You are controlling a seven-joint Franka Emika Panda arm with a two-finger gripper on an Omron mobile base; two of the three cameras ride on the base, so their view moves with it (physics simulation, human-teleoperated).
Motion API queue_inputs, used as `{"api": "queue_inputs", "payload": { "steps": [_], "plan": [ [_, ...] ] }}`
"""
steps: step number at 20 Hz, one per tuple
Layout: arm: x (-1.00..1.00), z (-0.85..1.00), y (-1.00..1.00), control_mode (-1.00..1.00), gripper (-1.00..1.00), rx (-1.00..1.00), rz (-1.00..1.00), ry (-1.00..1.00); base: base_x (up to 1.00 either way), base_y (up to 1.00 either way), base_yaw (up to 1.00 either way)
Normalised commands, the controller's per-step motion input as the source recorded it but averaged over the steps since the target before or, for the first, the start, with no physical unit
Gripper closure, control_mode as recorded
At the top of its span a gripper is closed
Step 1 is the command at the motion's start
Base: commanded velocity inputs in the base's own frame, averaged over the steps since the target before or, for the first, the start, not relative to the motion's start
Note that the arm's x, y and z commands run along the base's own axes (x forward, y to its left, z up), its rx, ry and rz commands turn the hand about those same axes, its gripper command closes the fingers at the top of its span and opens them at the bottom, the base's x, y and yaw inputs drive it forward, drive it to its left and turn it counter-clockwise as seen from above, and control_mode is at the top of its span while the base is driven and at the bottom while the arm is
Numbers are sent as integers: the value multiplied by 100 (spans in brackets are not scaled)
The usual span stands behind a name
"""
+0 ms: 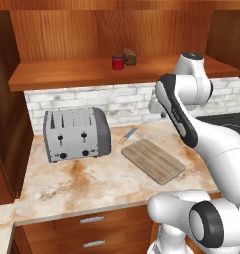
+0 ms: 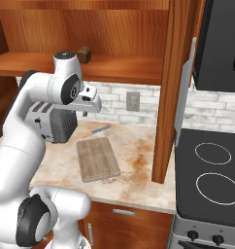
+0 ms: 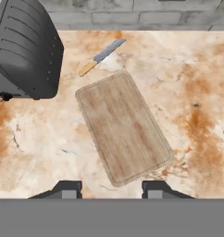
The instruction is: Pick the bread, place it on the cutting board, pick the jam, place it on the counter, and close the cabinet.
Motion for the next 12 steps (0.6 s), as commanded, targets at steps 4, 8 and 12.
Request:
{"api": "queue_inputs", "payload": {
  "steps": [4,8,12],
  "plan": [
    [-4,0,0,-100,-100,0,0,-2,0,0,0],
    [0,0,0,-100,-100,0,0,-6,0,0,0],
    [-2,0,0,-100,-100,0,0,-10,0,0,0]
  ]
}}
